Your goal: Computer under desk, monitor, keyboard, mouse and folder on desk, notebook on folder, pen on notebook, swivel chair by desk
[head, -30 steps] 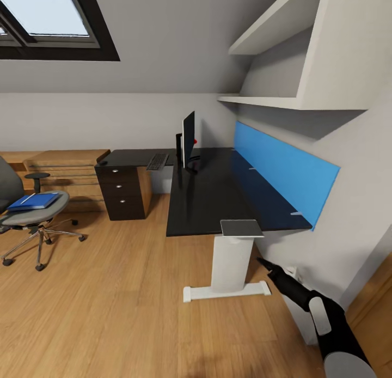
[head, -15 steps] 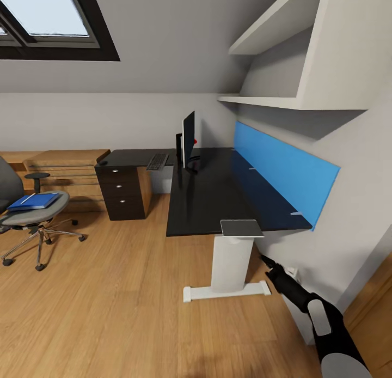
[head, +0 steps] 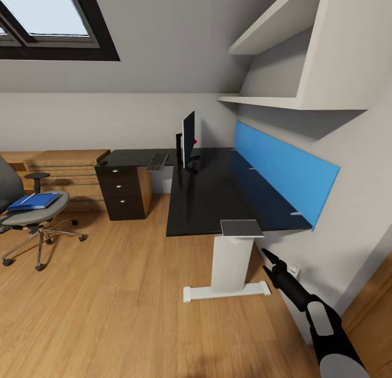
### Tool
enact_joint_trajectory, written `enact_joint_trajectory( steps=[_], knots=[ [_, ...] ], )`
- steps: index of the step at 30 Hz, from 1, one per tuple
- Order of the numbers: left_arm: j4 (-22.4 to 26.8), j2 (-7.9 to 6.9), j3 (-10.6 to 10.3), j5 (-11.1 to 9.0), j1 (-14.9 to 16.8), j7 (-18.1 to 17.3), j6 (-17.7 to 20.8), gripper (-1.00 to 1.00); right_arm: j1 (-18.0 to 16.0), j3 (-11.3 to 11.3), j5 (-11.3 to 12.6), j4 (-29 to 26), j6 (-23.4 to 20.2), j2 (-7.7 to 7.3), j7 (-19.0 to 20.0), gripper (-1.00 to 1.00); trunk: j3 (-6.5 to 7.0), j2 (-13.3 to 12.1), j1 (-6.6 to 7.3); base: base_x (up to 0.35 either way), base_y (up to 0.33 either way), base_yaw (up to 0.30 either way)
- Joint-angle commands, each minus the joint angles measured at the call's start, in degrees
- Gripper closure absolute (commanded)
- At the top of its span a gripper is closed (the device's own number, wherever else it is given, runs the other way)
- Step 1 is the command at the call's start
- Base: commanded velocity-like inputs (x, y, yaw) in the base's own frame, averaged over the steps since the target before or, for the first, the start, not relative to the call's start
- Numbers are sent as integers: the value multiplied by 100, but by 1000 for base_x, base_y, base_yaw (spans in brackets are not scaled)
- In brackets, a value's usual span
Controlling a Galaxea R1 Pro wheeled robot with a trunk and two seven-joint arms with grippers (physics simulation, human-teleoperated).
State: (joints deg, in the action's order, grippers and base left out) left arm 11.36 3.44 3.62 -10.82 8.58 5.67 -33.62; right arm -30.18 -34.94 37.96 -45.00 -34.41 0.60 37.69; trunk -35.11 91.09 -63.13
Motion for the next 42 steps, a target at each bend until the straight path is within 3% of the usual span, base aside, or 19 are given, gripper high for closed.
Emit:
enact_joint_trajectory(
  steps=[1,13,25,42],
  knots=[
    [-2,3,34,19,3,1,-13,-100,-6,-24,29,13,-44,5,40,-100,-5,3,0,0,0,0],
    [-2,1,41,19,2,-4,-7,-100,-6,-29,84,98,-83,-5,141,-100,-5,3,0,15,0,0],
    [-2,-1,42,19,3,-11,-4,-100,-6,-38,97,206,-100,-8,134,-100,-5,3,0,233,0,0],
    [-2,1,36,19,3,-18,-6,-100,-6,-39,100,232,-101,8,133,-100,-5,3,0,101,0,0]
  ],
)
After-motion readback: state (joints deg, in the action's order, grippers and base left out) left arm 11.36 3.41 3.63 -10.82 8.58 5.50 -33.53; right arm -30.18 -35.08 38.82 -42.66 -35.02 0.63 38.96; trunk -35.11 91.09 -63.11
